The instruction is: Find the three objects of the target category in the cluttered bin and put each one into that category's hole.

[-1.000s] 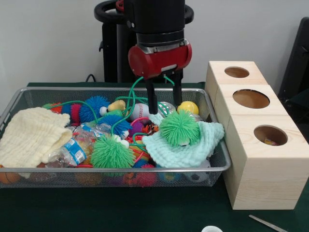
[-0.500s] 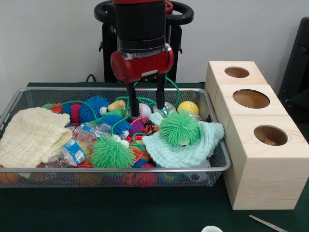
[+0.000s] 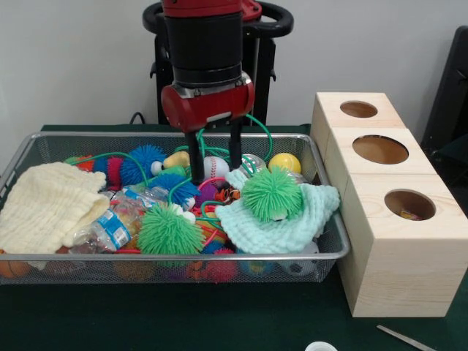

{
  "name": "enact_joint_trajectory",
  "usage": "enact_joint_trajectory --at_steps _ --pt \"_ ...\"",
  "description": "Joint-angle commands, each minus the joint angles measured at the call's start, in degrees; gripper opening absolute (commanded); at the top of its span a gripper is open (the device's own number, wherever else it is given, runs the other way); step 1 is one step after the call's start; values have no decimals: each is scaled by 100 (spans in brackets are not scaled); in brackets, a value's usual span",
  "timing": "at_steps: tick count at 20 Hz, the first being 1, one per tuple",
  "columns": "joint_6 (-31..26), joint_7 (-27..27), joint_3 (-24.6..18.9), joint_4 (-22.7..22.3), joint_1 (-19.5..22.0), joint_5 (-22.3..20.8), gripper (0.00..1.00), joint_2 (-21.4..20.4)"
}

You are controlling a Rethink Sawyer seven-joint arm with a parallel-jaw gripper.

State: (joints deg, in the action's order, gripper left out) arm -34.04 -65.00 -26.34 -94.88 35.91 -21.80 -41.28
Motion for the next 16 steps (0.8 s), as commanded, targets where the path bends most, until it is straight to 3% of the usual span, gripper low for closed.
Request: enact_joint_trajectory --at_steps 1,16 --pt "-217 -373 320 -769 2 -333 100 269" --pt "-534 -339 537 -909 -49 -268 100 767"
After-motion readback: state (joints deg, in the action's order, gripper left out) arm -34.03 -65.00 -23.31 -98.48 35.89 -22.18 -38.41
